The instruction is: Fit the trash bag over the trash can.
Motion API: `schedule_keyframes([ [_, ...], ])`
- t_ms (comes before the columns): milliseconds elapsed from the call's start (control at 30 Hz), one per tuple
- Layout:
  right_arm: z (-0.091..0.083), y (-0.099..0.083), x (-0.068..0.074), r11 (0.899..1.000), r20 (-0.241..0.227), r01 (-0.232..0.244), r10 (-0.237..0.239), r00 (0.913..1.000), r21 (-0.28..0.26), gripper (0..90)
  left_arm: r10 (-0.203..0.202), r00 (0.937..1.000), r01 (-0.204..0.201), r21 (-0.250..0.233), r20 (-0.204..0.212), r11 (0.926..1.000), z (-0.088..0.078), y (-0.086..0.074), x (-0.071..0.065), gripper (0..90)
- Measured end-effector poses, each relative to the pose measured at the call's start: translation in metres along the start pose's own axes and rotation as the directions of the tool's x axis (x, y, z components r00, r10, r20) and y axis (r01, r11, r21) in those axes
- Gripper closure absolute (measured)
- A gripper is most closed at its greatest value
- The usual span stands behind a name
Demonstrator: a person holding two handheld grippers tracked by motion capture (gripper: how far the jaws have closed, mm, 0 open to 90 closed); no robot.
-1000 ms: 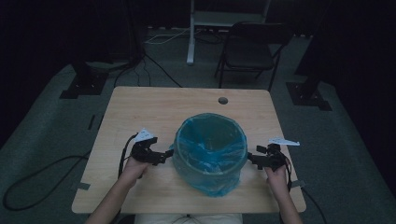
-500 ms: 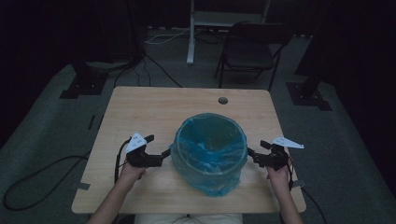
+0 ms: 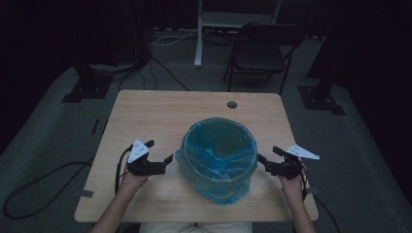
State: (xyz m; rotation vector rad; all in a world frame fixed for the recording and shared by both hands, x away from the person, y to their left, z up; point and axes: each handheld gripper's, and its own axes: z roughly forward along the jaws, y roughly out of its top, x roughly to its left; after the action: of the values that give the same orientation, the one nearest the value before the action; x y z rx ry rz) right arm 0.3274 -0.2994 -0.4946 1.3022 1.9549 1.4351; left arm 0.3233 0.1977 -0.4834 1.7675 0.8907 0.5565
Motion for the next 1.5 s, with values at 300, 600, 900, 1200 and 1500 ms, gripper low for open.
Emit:
schedule_keyframes([
  [300,-0.007,-0.006,0.000,1.000,0.022,0.012,-0.012,0.9997,0.002,14.9,-0.009,0.9997,0.009,0.000,-0.023,1.0000,-0.015,-0.010,0.007,5.0],
  [600,-0.014,-0.017,-0.004,1.000,0.045,0.020,-0.021,0.9988,0.014,13.7,-0.053,0.9967,0.055,0.017,-0.062,0.9984,-0.031,-0.026,0.020,5.0],
  [900,-0.028,-0.034,-0.014,1.000,0.090,-0.008,0.006,0.9959,0.027,13.7,-0.085,0.9907,0.089,0.029,-0.106,0.9956,-0.054,-0.044,0.031,5.0],
  [1200,-0.041,-0.051,-0.020,0.998,0.129,-0.039,0.033,0.9910,0.042,13.7,-0.125,0.9805,0.130,0.024,-0.152,0.9912,-0.075,-0.060,0.040,5.0],
  [1500,-0.051,-0.066,-0.023,0.995,0.174,-0.079,0.066,0.9825,0.068,13.7,-0.143,0.9721,0.148,0.016,-0.186,0.9888,-0.095,-0.072,0.042,5.0],
])
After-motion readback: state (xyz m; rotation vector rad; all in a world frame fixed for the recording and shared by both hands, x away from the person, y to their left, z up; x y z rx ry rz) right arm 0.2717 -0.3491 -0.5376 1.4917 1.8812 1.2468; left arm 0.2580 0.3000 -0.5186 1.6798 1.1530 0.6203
